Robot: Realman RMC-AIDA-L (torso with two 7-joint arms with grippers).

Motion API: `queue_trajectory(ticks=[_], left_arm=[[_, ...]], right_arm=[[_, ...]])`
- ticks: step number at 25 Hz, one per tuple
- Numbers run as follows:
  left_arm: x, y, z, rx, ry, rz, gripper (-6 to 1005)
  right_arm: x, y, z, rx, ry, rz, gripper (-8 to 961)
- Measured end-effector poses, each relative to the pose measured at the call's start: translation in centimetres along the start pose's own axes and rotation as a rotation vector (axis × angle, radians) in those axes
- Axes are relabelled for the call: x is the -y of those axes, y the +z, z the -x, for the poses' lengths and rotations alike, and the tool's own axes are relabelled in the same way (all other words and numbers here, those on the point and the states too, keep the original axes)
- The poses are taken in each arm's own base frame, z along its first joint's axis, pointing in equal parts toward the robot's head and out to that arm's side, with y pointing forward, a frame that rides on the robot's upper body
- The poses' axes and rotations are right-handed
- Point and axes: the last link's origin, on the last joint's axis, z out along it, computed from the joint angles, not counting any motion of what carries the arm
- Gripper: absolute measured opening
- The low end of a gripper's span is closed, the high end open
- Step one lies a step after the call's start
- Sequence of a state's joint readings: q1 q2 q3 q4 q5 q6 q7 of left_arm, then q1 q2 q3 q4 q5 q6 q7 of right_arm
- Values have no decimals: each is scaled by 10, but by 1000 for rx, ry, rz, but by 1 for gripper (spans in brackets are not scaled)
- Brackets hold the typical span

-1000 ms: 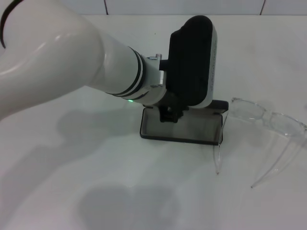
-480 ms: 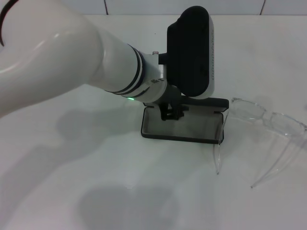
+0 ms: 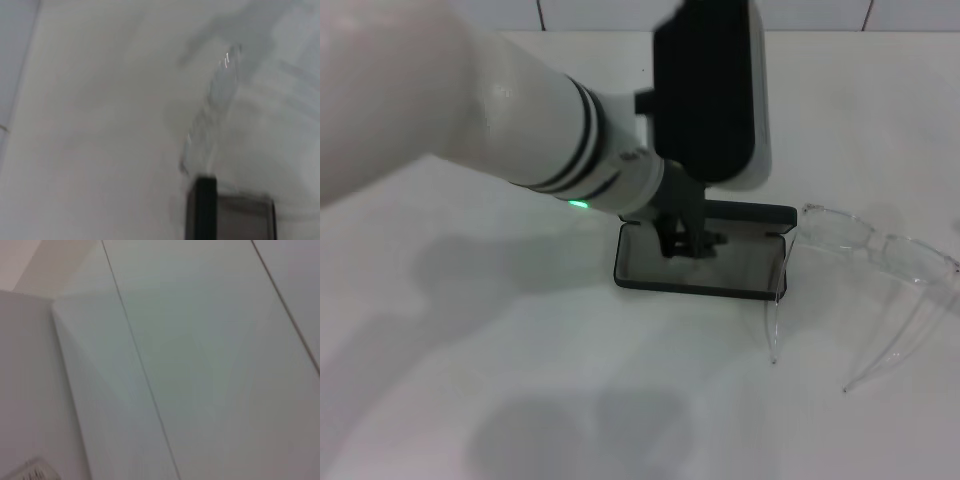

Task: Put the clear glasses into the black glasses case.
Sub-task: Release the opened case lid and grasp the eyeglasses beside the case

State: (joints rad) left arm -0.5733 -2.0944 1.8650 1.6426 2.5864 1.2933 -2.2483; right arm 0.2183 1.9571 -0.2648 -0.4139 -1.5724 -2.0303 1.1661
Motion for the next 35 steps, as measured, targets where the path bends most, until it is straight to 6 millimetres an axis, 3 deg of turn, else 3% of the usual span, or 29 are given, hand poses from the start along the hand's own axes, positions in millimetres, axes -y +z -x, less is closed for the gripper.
queue_trajectory(ticks=[5,9,11,15,19,25,30,35], left_arm=[[8,-39,-6,-168,-119,-51,564],[13,-73,1,-401,-287,-30,563],[13,-88,11,-519,-348,-8,563],[12,-114,50,-742,-487,5,561],[8,-113,76,-865,-576,40,560],[0,-98,102,-876,-657,47,556],[-2,-93,108,-896,-682,59,554],[-1,-93,111,-895,-687,55,554]], right_arm=[[20,21,11,-202,48,61,855],[46,63,30,-524,88,54,853],[51,89,38,-676,66,53,839],[53,145,46,-954,-4,76,784],[51,189,42,-1199,-30,107,775],[39,241,10,-1432,-96,160,779],[19,260,-21,-1556,-170,226,760],[10,262,-46,-1649,-242,205,727]])
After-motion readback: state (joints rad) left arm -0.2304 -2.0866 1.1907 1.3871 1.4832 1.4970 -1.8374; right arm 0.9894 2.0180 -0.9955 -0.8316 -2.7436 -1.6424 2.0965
